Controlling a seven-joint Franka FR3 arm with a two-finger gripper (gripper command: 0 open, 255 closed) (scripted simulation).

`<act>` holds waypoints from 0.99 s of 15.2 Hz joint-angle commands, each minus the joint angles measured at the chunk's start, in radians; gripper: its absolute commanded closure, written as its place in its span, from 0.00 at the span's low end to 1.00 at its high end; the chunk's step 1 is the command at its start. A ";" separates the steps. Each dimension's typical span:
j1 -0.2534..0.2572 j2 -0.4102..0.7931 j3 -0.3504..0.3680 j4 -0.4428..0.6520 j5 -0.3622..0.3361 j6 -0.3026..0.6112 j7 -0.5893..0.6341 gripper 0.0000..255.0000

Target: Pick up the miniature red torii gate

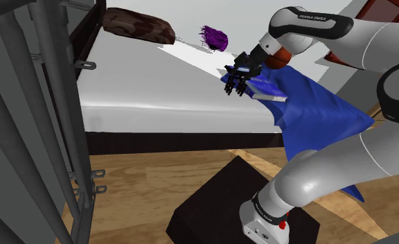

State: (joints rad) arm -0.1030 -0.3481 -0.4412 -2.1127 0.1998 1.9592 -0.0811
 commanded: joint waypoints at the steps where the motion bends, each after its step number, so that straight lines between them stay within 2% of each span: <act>1: 0.000 0.055 -0.049 0.049 0.060 0.007 -0.031 0.00; 10: 0.001 0.065 -0.056 -0.041 0.077 0.100 -0.069 0.00; 11: 0.001 0.065 -0.057 -0.041 0.077 0.099 -0.069 1.00; 15: 0.001 0.065 -0.057 -0.040 0.077 0.099 -0.069 1.00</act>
State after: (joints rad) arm -0.1020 -0.2833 -0.4980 -2.1523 0.2769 2.0579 -0.1502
